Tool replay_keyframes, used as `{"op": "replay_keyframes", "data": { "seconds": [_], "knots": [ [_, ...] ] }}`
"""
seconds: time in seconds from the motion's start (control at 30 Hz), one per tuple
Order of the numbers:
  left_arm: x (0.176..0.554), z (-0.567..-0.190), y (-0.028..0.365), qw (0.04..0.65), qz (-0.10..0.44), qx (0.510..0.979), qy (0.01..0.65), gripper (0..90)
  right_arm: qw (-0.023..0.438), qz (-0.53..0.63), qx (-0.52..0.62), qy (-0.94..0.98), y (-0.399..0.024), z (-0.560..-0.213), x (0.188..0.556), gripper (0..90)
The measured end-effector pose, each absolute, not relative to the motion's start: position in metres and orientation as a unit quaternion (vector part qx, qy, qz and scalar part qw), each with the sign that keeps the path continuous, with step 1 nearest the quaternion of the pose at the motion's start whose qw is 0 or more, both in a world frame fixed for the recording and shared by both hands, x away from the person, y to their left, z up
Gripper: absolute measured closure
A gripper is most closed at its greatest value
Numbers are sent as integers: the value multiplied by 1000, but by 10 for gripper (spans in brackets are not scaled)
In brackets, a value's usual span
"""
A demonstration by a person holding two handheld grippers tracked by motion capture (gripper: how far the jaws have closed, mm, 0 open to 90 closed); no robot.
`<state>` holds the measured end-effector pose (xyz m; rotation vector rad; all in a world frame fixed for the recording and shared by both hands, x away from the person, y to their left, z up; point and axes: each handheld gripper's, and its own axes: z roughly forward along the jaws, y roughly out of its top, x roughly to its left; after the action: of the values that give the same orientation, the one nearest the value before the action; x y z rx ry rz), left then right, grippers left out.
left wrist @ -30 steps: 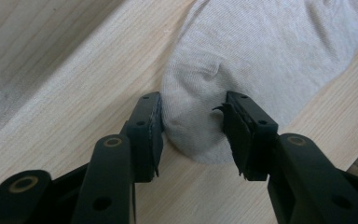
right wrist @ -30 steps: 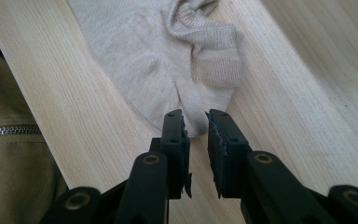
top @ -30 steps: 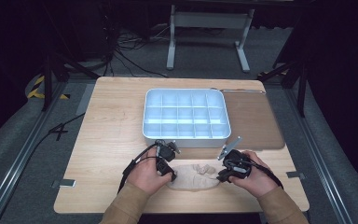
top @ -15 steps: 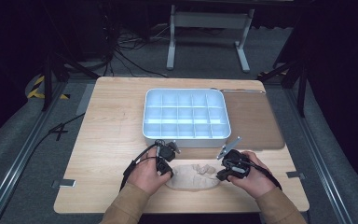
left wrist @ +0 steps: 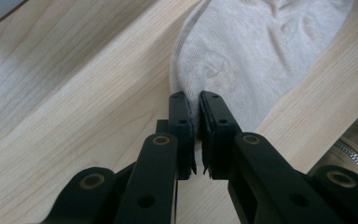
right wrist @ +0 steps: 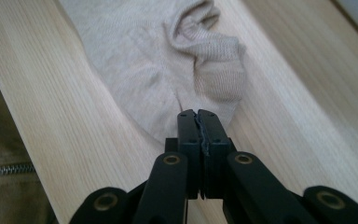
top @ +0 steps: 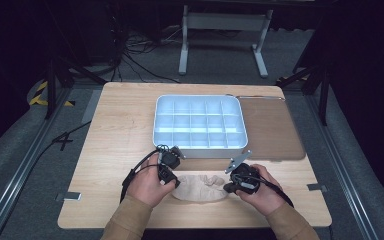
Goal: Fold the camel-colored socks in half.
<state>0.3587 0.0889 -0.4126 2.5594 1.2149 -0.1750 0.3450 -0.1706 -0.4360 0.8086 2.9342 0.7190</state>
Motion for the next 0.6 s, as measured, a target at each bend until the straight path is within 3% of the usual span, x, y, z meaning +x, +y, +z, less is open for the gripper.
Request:
{"op": "replay_keyframes", "data": {
  "seconds": [0.6],
  "knots": [
    [355,-409,90,146,-74,896,412,835,12,220,265,939,-161,-448,351,900]
  ]
}}
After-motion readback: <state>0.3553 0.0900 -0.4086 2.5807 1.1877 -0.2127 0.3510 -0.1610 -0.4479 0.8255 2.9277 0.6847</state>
